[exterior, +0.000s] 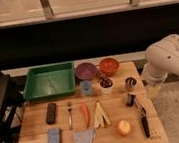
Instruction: Place apple in red bowl
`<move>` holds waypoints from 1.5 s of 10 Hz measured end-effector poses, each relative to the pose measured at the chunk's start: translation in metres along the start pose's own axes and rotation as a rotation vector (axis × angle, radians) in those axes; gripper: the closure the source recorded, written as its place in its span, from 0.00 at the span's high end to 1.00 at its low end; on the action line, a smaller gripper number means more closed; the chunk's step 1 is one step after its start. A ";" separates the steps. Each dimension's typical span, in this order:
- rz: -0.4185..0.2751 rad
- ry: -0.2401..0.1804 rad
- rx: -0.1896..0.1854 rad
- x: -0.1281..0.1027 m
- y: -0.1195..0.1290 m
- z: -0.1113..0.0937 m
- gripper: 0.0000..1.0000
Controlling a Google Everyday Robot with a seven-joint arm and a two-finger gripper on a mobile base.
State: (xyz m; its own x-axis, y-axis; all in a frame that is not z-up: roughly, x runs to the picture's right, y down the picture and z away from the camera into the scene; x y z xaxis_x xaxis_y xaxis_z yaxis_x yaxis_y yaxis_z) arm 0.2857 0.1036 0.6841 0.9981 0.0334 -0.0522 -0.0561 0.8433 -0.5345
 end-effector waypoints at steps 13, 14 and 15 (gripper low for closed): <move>-0.302 -0.254 -0.045 -0.076 0.070 0.048 0.65; -0.302 -0.252 -0.046 -0.075 0.071 0.048 0.65; -0.299 -0.251 -0.046 -0.073 0.071 0.048 0.65</move>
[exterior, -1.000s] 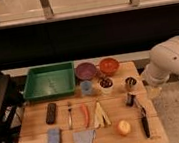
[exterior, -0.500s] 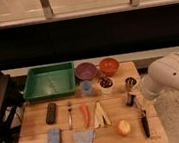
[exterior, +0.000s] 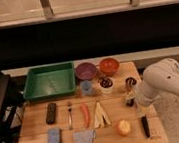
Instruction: Place apple in red bowl
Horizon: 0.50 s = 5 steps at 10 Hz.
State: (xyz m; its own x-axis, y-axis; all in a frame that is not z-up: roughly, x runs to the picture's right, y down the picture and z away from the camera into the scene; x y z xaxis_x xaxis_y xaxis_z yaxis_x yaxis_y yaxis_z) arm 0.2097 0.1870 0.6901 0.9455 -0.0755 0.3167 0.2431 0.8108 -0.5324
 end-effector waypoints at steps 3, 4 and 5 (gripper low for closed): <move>-0.044 -0.001 -0.030 -0.017 0.003 0.023 0.65; -0.052 -0.004 -0.038 -0.025 0.002 0.031 0.65; -0.056 -0.009 -0.052 -0.029 0.004 0.042 0.65</move>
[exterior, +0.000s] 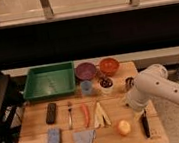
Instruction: Place apple in red bowl
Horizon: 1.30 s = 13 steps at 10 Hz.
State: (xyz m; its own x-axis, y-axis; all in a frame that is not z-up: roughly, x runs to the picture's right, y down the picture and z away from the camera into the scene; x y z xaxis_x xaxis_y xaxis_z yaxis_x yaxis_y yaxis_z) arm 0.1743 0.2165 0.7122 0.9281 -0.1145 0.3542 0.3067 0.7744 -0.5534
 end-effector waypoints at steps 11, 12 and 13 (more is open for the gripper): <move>-0.057 -0.071 -0.152 -0.017 0.036 0.071 0.65; -0.019 -0.072 -0.137 -0.016 0.036 0.073 0.61; 0.011 -0.070 -0.124 -0.015 0.036 0.074 0.55</move>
State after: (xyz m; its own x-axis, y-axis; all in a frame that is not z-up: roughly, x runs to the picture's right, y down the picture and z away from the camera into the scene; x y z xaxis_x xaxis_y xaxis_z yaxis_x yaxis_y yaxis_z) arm 0.1560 0.2920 0.7427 0.9158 -0.0592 0.3972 0.3246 0.6917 -0.6451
